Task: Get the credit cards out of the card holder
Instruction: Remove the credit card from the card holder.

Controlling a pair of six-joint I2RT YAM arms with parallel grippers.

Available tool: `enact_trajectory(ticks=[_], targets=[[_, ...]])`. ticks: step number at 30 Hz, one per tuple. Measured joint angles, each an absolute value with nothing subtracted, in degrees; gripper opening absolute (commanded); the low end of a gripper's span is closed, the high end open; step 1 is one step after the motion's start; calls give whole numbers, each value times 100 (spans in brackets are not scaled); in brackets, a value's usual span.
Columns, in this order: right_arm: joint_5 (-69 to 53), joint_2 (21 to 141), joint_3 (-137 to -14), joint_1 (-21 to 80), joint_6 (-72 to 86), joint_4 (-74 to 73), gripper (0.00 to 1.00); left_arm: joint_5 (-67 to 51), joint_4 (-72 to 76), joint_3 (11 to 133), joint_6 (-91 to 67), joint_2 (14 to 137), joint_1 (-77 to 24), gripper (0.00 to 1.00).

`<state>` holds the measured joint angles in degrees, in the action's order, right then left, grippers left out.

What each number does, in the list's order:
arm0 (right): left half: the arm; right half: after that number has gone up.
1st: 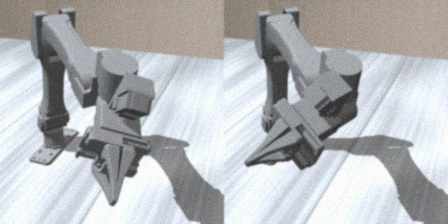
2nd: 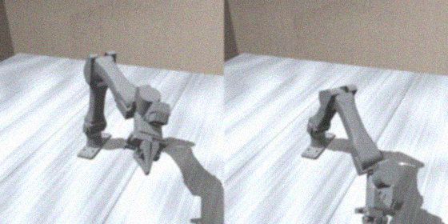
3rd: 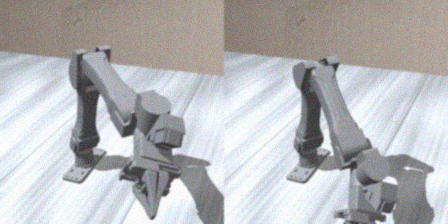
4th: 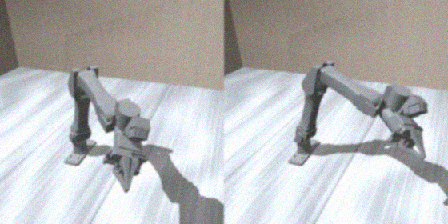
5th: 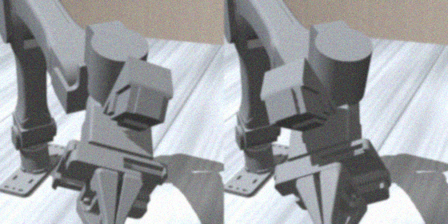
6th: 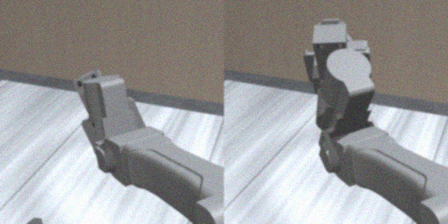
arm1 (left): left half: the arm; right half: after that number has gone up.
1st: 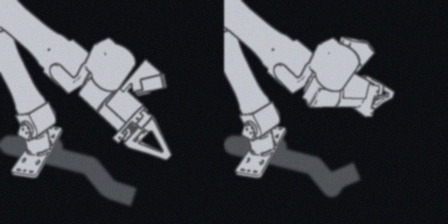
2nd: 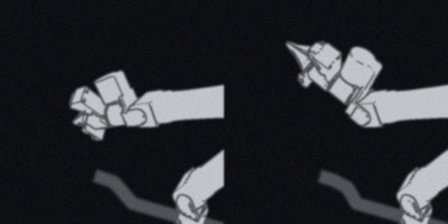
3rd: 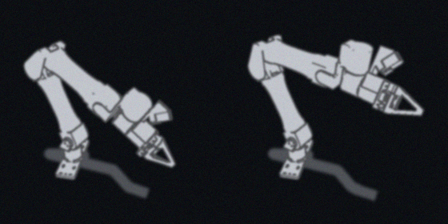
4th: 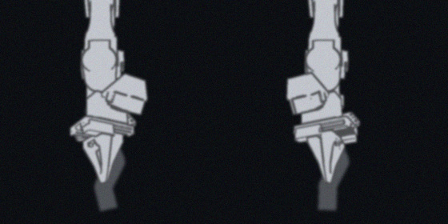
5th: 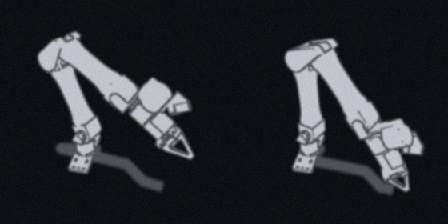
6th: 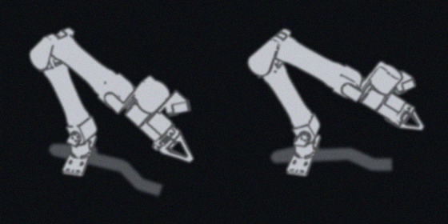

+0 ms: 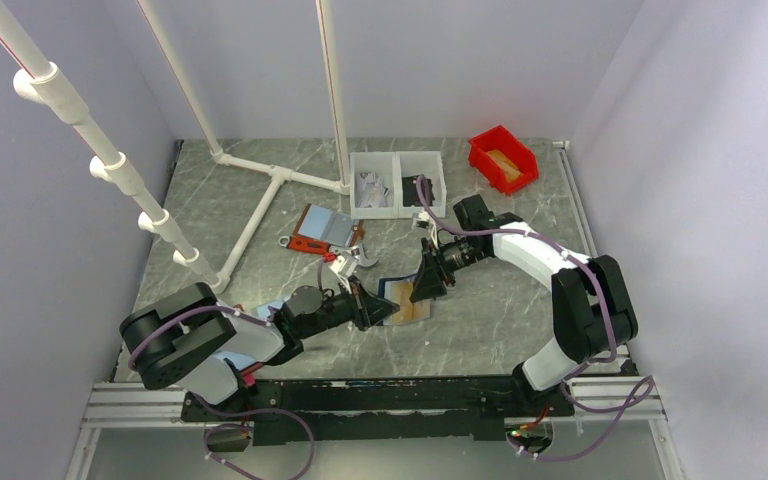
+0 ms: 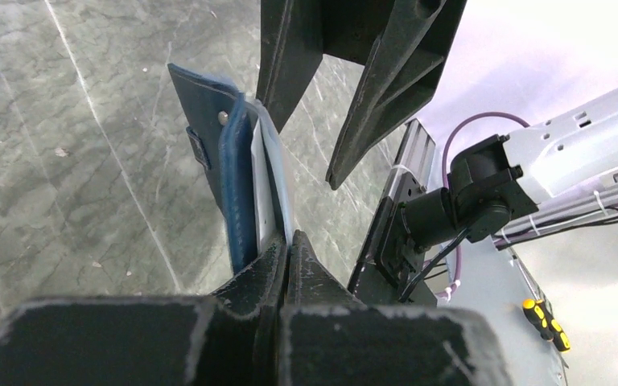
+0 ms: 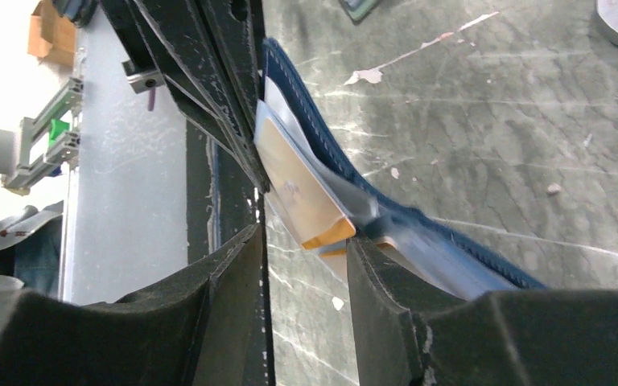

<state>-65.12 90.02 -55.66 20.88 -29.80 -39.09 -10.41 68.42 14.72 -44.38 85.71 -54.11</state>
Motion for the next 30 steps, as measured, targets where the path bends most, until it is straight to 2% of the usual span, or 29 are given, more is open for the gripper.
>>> enact_trajectory(ticks=[10, 25, 28, 30], targets=[[-6945, 9000, -5566, 2001, -2976, -4025, 43, -1175, 6831, 1505, -4287, 8503, -5437, 0], [-7382, 8997, -5566, 1839, -2707, -3885, 8, -1162, 6779, 1505, -4292, 8211, -5459, 0], [-7424, 8997, -5566, 1831, -2672, -3872, 1, -1118, 6733, 1500, -4316, 8169, -5459, 4], [-7450, 8997, -5566, 1831, -2676, -3872, 0, -1068, 6663, 1492, -4327, 8145, -5457, 12]])
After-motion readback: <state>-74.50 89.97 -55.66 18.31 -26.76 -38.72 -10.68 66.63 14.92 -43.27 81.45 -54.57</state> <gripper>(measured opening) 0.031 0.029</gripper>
